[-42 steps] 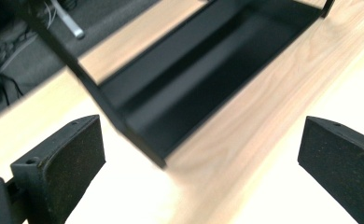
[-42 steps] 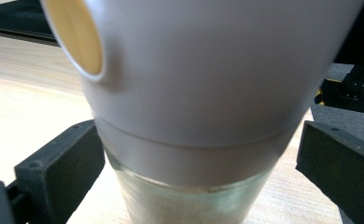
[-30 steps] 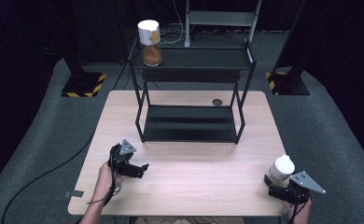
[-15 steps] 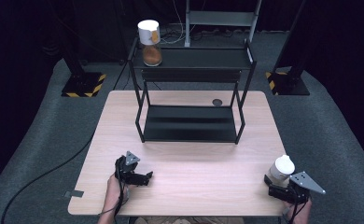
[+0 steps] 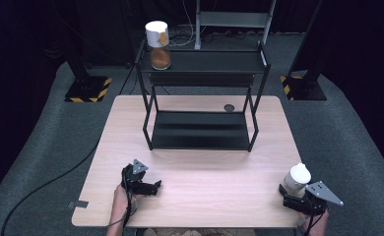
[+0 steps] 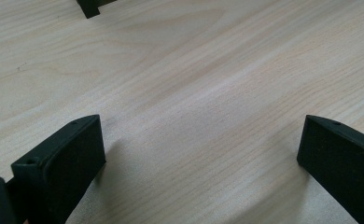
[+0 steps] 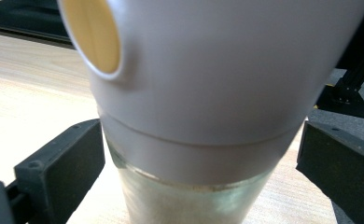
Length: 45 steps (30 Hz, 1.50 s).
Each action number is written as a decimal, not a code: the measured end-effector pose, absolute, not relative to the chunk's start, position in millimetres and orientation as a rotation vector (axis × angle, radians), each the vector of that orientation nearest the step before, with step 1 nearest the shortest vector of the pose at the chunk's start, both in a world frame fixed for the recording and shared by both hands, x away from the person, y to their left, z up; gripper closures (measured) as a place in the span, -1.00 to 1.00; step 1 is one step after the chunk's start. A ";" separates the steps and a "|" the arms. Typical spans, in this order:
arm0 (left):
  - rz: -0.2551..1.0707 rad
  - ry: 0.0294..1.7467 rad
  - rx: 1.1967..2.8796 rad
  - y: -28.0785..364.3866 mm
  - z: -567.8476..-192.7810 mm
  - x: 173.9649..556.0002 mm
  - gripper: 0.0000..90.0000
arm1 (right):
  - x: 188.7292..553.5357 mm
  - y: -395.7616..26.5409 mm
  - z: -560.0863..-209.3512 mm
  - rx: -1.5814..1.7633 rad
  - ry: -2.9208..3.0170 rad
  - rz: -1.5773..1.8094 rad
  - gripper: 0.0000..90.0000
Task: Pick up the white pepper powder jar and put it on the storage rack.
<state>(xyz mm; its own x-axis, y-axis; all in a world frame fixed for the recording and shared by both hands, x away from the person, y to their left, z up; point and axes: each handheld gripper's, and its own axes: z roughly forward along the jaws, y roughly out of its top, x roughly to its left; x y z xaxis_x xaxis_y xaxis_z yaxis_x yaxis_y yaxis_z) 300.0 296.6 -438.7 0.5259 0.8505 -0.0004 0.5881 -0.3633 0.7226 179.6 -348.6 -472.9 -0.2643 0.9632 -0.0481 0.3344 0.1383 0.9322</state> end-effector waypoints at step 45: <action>0.495 1.167 2.086 296.6 -438.6 300.1 -0.99 | 187.7 -345.0 -475.8 1.239 1.707 1.160 -0.34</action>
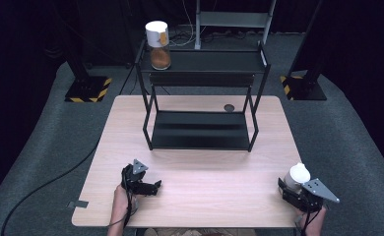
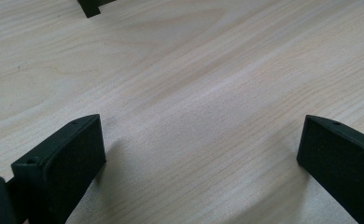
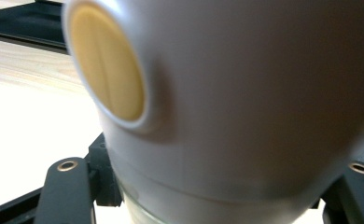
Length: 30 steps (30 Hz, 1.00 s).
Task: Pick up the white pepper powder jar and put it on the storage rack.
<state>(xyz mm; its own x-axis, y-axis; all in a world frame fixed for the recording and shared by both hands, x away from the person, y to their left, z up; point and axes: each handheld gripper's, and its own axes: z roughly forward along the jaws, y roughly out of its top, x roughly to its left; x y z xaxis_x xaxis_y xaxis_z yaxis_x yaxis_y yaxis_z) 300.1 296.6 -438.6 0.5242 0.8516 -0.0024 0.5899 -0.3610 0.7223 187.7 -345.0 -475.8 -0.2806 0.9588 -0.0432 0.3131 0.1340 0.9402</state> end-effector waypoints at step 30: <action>0.495 1.166 2.084 296.2 -438.7 300.0 -0.99 | 216.9 -310.4 -442.3 1.091 1.782 1.242 -0.33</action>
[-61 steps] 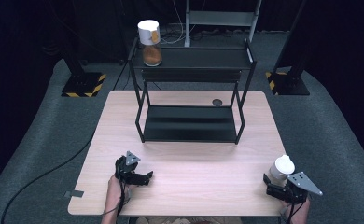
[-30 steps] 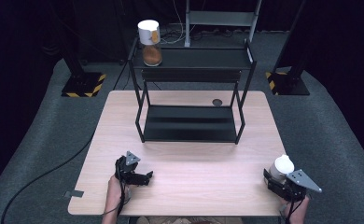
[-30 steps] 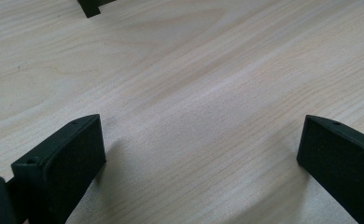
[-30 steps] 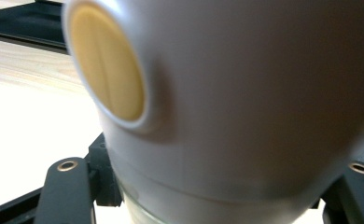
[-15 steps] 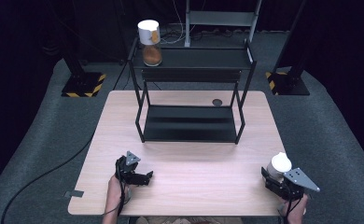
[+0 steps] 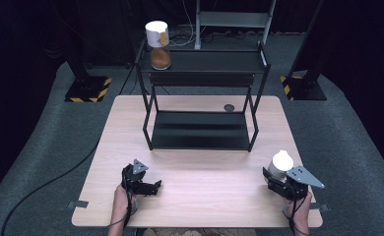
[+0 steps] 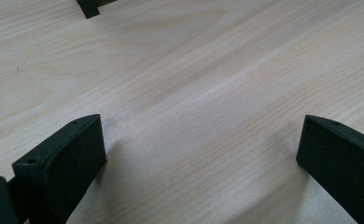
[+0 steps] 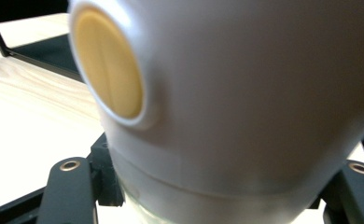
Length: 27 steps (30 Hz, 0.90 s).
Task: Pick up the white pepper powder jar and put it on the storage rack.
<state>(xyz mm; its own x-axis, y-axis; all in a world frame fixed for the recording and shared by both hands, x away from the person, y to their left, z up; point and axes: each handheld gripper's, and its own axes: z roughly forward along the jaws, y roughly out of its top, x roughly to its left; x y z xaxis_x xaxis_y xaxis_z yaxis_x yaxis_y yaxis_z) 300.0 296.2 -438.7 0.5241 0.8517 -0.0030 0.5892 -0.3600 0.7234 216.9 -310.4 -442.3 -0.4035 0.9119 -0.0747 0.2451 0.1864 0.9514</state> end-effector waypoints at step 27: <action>0.495 1.165 2.084 296.3 -438.7 300.0 -0.98 | 266.0 -273.7 -422.1 0.938 1.860 1.348 -0.33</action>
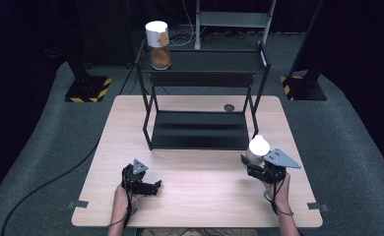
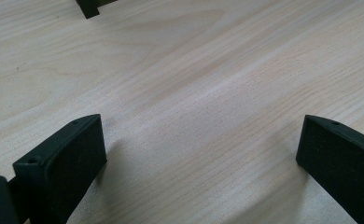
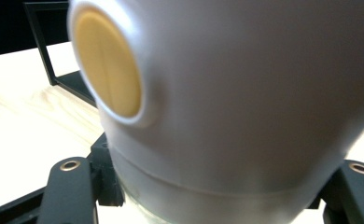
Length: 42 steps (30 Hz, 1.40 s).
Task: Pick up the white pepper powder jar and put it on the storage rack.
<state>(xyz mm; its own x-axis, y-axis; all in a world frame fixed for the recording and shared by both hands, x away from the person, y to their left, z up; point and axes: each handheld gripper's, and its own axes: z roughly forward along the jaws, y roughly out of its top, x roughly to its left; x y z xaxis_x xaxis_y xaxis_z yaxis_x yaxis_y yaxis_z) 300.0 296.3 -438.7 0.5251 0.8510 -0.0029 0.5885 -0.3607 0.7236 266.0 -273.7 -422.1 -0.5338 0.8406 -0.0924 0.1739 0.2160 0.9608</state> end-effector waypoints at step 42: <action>0.494 1.162 2.083 296.5 -439.0 299.8 -0.97 | 333.3 -239.9 -379.4 0.866 1.855 1.380 -0.33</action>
